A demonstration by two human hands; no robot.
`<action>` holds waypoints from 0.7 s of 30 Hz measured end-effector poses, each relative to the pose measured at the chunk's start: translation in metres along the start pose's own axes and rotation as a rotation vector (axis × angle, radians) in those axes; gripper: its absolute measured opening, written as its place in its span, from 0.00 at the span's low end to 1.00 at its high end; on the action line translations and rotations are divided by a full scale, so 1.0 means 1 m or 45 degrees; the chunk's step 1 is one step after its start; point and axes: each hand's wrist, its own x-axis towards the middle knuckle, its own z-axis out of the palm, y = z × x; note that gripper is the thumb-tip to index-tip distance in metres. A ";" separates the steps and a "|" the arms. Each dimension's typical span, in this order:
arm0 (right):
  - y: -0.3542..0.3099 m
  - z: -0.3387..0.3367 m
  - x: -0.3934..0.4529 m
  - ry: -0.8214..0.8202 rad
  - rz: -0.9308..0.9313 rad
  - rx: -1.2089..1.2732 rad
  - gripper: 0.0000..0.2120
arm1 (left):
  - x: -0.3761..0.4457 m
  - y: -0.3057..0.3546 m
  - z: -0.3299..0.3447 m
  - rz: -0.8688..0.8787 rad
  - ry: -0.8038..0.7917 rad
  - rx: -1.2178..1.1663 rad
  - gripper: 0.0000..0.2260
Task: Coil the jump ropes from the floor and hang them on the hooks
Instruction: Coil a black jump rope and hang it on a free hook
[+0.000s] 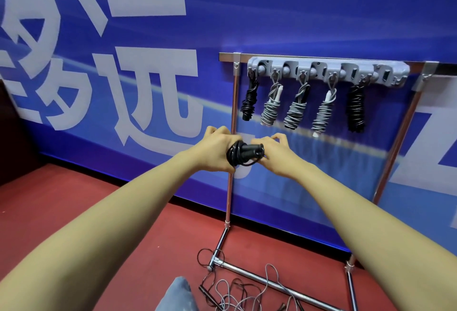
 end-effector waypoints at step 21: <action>-0.022 0.010 0.012 -0.214 0.013 0.091 0.04 | 0.002 0.019 0.037 -0.275 -0.362 0.607 0.11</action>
